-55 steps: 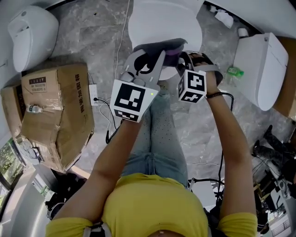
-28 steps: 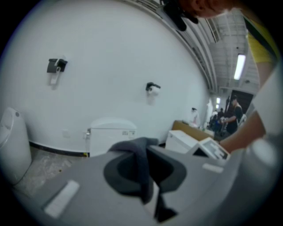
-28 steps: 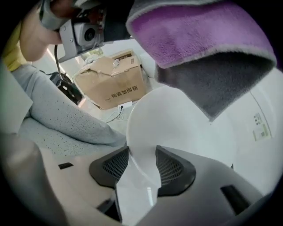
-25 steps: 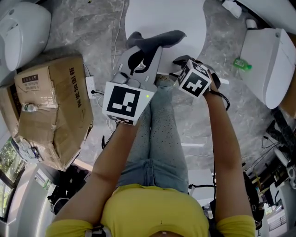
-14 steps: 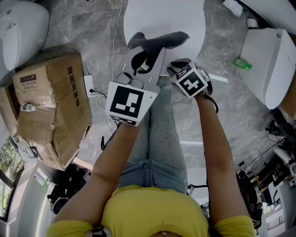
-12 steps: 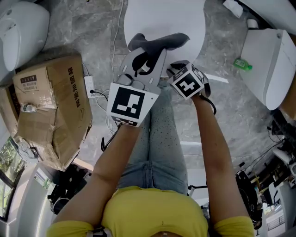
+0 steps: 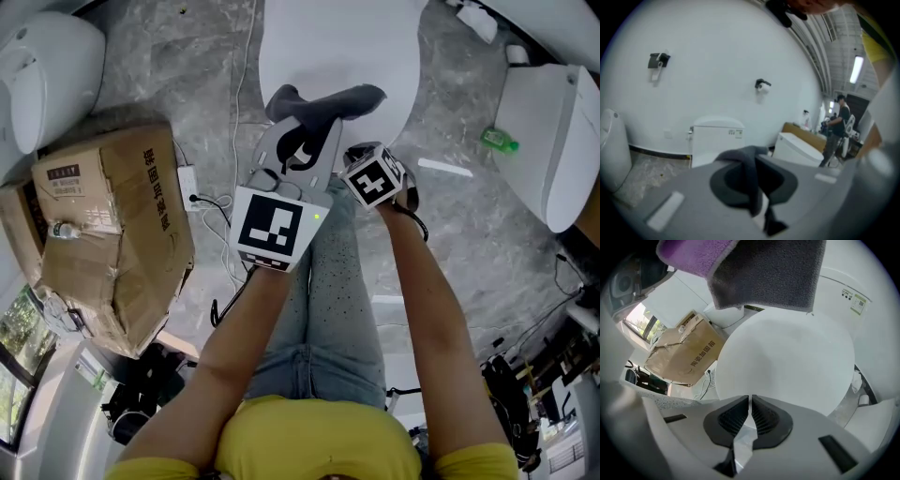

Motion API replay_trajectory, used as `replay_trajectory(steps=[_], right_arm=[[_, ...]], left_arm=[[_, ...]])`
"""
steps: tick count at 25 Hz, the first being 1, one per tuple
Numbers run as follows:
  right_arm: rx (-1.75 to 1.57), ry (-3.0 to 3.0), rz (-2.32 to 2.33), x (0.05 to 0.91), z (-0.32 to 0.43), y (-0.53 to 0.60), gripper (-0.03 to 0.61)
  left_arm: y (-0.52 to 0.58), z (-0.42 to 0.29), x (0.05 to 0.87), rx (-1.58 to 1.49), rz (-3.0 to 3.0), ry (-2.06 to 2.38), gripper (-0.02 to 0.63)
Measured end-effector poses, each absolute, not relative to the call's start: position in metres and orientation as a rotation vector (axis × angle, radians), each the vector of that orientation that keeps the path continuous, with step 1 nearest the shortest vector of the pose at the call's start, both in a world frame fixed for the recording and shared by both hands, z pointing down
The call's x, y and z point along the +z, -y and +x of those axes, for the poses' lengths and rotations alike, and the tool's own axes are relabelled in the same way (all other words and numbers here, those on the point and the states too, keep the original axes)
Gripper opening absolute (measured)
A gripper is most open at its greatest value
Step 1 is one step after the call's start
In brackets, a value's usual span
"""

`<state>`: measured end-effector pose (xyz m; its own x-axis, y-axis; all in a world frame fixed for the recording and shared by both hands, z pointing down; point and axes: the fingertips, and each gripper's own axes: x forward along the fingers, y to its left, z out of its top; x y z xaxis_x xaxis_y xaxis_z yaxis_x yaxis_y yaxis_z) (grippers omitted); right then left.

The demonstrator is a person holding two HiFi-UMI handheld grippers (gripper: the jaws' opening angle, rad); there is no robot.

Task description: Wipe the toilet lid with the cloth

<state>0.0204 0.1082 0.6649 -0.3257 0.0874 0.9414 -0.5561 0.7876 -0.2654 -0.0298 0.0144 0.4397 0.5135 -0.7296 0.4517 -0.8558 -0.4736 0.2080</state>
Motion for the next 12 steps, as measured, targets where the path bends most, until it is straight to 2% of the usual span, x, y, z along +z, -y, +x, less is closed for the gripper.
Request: replay_trajectory(steps=[12], right_arm=[[0.737,1.733,0.421,0.707,0.022,-0.112,0.018]], left_arm=[[-0.013,-0.034,0.457,0.461,2.339,1.294,0.018]])
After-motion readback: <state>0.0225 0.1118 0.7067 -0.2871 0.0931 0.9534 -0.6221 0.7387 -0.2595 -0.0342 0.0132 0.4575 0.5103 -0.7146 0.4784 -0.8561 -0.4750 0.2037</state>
